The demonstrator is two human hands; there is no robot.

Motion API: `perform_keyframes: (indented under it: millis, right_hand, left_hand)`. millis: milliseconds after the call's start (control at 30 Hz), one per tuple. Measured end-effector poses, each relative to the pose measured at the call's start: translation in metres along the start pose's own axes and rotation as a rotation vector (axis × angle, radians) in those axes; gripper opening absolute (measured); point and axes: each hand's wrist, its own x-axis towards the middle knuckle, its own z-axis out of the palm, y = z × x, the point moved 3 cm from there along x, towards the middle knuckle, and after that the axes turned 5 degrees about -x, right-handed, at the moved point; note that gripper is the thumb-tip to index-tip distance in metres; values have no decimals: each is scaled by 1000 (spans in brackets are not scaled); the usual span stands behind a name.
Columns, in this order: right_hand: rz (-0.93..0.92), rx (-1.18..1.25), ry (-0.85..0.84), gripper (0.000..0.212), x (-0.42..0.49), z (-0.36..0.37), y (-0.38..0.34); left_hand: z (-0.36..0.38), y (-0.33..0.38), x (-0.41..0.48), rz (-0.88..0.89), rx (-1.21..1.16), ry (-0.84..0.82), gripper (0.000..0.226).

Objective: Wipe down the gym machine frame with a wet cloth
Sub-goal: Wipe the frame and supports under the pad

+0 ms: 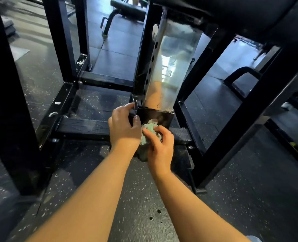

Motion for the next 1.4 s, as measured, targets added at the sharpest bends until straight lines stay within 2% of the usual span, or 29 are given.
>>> perform_keyframes:
  millis: [67,167,200,267,300,367,433,533,567,633,700,733,833,933,1000,1033,1100,1133,1233,1300,1400]
  right_hand:
    - [-31,-43,-130,19,-20,7,12]
    - [-70,-96,-319,19,-33,12,8]
    - [-95,-86,-336,19,-28,12,5]
    - [-155,-105,-201,15,-3,3,-6]
    - [-140,-41,-161,9,6,-2,-8]
    - [-126,-40,-117,17,13,-3,4]
    - [-89,-70,-195,12,-3,1,15]
    - [-188,-152,-307,17,-15,4,21]
    - [-238,-203,-265,14,-8,-2,17]
    - [-227,-239,-59,13,21,-30,-2]
    - [-199,-108,92,33,46,-49,-15]
    - [-217,-76,142,37,57,-56,-21]
    - [-300,38,134,31,53,-36,-40]
    - [-495,-190,38,74,33,3,-26]
    - [-514,-246,129,89,46,12,-16]
    - [-505,-169,206,85,60,13,-22]
    - [-466,-54,400,62,95,-2,-52]
    - [-432,-27,445,55,113,-11,-62]
    - [-421,-167,517,55,143,-25,-81]
    - [-452,-213,485,53,127,-15,-69]
    - [-568,-146,299,49,87,4,-39]
  left_hand:
    - [-3,-16,-8,-28,0,32,40]
    - [-9,-48,-13,-227,16,34,38]
    - [-10,-56,-12,-283,9,35,38]
    - [-10,-60,-8,-334,-16,43,37]
    - [-10,-57,-6,-332,-27,46,37]
    - [-7,-47,-4,-299,-32,46,37]
    - [-4,-35,-5,-229,0,31,38]
    - [-1,-18,-6,-152,48,-13,39]
    - [0,-12,-6,-150,54,-24,39]
    - [1,-2,-5,-160,54,-34,39]
    - [2,6,-4,-147,44,-32,38]
    - [3,8,-3,-132,40,-31,37]
    - [4,11,-1,-120,46,-61,33]
    - [1,12,0,-147,-3,-66,31]
    - [-2,13,2,-158,-58,-64,30]
    - [-2,13,4,-154,-67,-70,30]
    - [-1,16,5,-144,-50,-83,31]
    - [0,15,5,-147,-39,-85,32]
    - [3,16,5,-137,-33,-80,32]
    - [5,20,5,-110,-55,-68,32]
    - [5,28,7,-108,-122,-62,31]
